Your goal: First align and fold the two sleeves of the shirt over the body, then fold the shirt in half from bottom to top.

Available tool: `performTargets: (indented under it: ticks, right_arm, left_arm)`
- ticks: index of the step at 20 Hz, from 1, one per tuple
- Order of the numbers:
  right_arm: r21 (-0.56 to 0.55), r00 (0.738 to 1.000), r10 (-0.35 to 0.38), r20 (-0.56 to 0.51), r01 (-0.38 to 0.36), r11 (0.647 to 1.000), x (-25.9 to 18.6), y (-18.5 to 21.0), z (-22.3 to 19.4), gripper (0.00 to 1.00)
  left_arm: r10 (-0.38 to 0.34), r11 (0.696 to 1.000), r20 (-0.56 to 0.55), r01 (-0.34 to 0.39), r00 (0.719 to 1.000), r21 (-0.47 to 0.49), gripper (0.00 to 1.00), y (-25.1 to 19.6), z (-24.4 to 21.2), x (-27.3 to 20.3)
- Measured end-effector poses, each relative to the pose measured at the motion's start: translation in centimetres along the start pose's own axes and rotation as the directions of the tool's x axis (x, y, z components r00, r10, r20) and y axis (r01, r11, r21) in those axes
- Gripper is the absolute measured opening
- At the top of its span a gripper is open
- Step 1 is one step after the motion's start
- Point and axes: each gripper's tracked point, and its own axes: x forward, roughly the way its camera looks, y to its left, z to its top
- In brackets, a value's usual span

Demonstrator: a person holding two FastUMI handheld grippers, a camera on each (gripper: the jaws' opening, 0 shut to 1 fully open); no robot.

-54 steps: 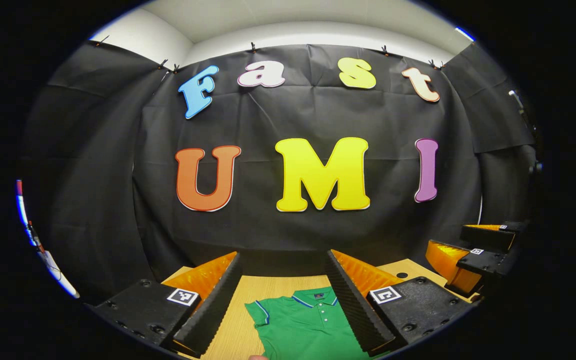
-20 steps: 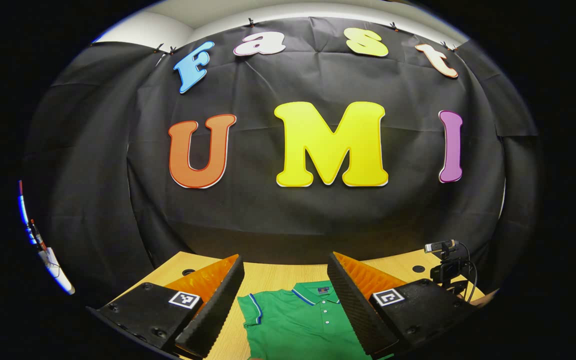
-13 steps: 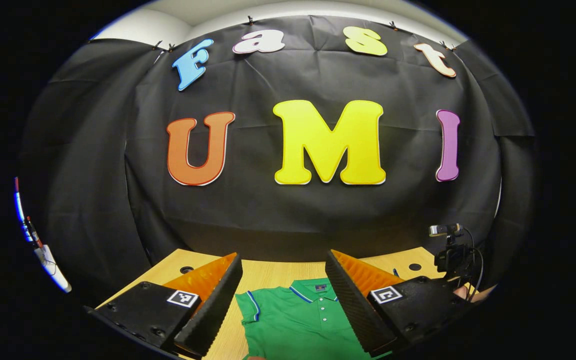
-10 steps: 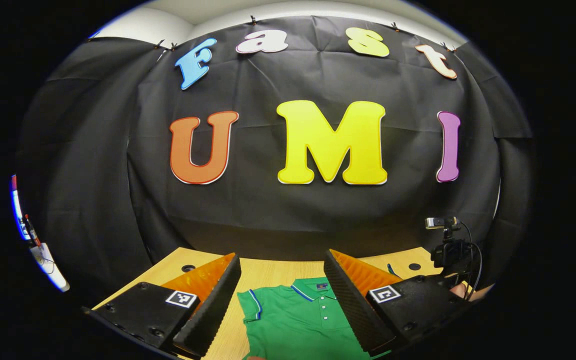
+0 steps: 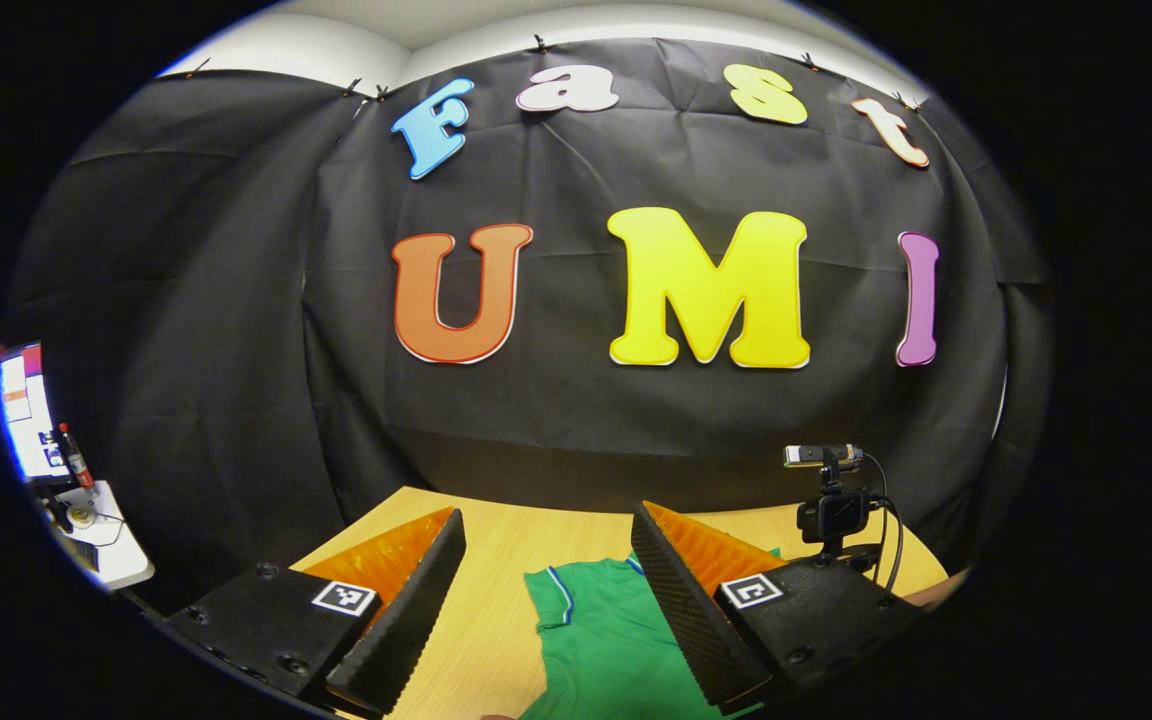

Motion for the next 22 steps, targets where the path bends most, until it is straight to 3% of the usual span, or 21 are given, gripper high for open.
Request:
performTargets:
  ticks: [2, 4, 7, 11, 16, 19, 20, 22]
  right_arm:
    - [0.014, 1.0, 0.013, -0.017, -0.013, 1.0, 0.5, 1.2, -0.5, 0.01]
    - [0.028, 0.998, 0.058, -0.013, -0.058, 0.998, 0.0, 2.6, -0.5, 0.24]
    - [0.0, 0.997, 0.065, 0.031, -0.065, 0.998, -2.0, 2.5, 0.6, 0.99]
    - [0.013, 0.993, 0.055, 0.103, -0.056, 0.998, -7.4, 0.9, 2.4, 0.96]
    - [-0.009, 0.98, 0.005, 0.2, -0.003, 1.0, -16.0, -2.7, 3.1, 0.96]
    - [-0.016, 0.974, -0.03, 0.225, 0.035, 0.999, -19.7, -4.6, 2.9, 0.96]
    - [-0.02, 0.974, -0.042, 0.224, 0.048, 0.999, -20.5, -5.0, 2.5, 0.92]
    - [-0.035, 0.975, -0.06, 0.215, 0.069, 0.997, -21.9, -5.9, 2.1, 0.96]
  left_arm:
    - [0.012, 1.0, 0.0, -0.012, 1.0, 0.006, 1.0, 0.8, 0.0, -0.2]
    - [0.012, 1.0, -0.004, -0.012, 1.0, 0.003, 1.0, 1.1, -0.2, -0.2]
    - [-0.011, 1.0, -0.024, 0.011, 1.0, -0.002, 1.0, 0.9, -1.0, 0.8]
    - [-0.09, 0.995, -0.047, 0.091, 0.995, 0.031, 1.0, -0.7, -3.5, 4.1]
    - [-0.175, 0.981, -0.134, 0.184, 0.975, 0.06, 1.0, -2.5, -10.3, 9.5]
    - [-0.178, 0.981, -0.243, 0.192, 0.954, 0.033, 1.0, -3.2, -15.4, 12.7]
    - [-0.17, 0.982, -0.278, 0.185, 0.945, 0.029, 1.0, -2.9, -17.3, 13.3]
    - [-0.159, 0.983, -0.344, 0.18, 0.925, 0.029, 1.0, -3.0, -20.6, 15.1]
